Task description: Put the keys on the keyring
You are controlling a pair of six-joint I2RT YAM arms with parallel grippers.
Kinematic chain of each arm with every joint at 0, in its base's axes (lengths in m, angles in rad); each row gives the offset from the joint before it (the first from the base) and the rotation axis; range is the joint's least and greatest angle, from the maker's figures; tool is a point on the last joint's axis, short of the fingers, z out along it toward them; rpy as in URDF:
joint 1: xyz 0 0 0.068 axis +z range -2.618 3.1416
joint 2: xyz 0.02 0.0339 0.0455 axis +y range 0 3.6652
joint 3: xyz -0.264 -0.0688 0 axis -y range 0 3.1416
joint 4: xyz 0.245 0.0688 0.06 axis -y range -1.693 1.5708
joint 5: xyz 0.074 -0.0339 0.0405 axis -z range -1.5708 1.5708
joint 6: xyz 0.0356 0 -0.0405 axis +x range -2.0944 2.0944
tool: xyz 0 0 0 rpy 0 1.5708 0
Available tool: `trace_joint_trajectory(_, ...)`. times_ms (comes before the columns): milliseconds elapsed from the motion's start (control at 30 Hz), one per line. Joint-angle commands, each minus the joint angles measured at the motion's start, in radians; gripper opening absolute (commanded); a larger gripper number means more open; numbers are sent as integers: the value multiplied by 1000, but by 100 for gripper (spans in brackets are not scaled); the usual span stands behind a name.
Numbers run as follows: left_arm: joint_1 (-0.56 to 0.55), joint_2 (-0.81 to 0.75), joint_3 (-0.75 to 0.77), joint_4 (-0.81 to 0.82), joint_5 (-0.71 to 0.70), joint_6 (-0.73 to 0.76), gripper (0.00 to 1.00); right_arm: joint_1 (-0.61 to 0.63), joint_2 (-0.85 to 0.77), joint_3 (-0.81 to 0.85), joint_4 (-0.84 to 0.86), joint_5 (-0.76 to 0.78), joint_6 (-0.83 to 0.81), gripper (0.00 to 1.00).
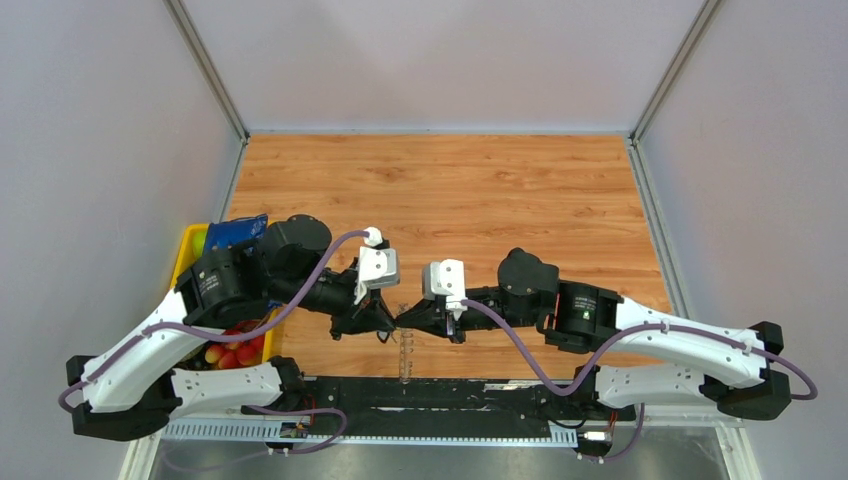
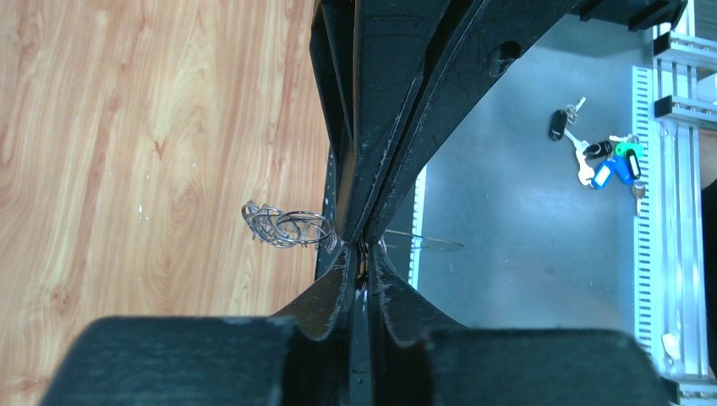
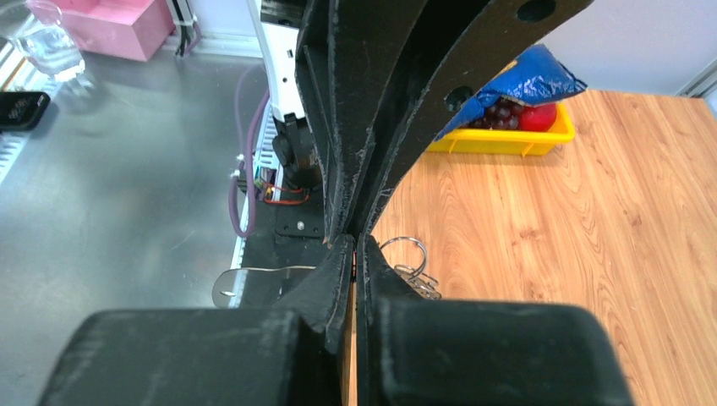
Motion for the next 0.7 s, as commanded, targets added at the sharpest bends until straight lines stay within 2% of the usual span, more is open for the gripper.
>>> trace_joint_trajectory(0, -3, -46, -19, 111, 27, 4, 19, 4, -60, -21, 129, 45, 36, 0)
trace_joint_trajectory(100, -4, -91, -47, 182, 24, -7, 29, 5, -97, -39, 159, 78, 50, 0)
trace_joint_trajectory(167, -4, -118, -65, 229, 26, -15, 31, 9, -117, -52, 183, 98, 53, 0)
trace_joint_trajectory(667, -4, -155, -125, 464, -38, -24, 35, 30, -157, -45, 274, 98, 40, 0)
